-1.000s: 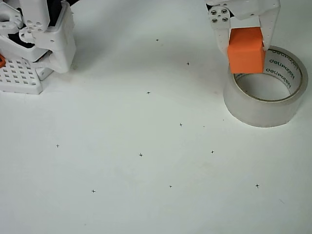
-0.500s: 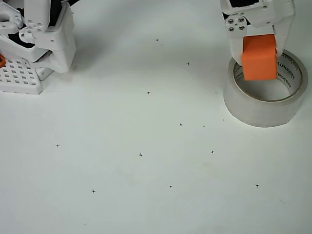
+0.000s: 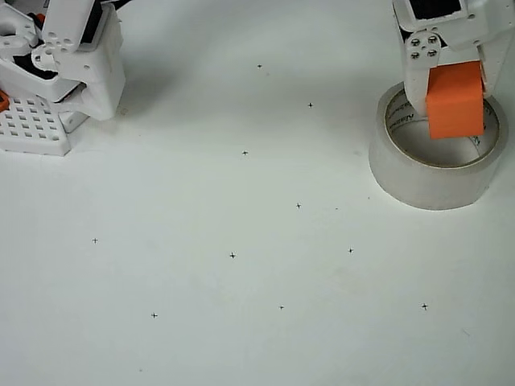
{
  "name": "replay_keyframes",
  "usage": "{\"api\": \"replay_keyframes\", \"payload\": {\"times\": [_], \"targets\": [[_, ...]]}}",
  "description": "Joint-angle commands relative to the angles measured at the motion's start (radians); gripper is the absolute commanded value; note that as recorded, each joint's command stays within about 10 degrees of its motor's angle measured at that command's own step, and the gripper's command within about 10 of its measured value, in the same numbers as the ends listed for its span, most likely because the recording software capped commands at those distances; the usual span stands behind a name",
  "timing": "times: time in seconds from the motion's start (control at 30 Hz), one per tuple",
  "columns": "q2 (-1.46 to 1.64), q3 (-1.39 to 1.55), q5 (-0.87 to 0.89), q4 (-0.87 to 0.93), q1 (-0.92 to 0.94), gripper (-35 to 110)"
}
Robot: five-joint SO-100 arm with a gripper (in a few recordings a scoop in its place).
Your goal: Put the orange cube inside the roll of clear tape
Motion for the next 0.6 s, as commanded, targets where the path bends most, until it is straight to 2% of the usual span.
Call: {"api": "replay_keyframes", "payload": {"times": [0.0,0.57], "targets": [[0.041,-0.107,-0.021,0.015,-0.017,37],[0.046,-0.173,-0.025,0.120,-0.012,41]]}}
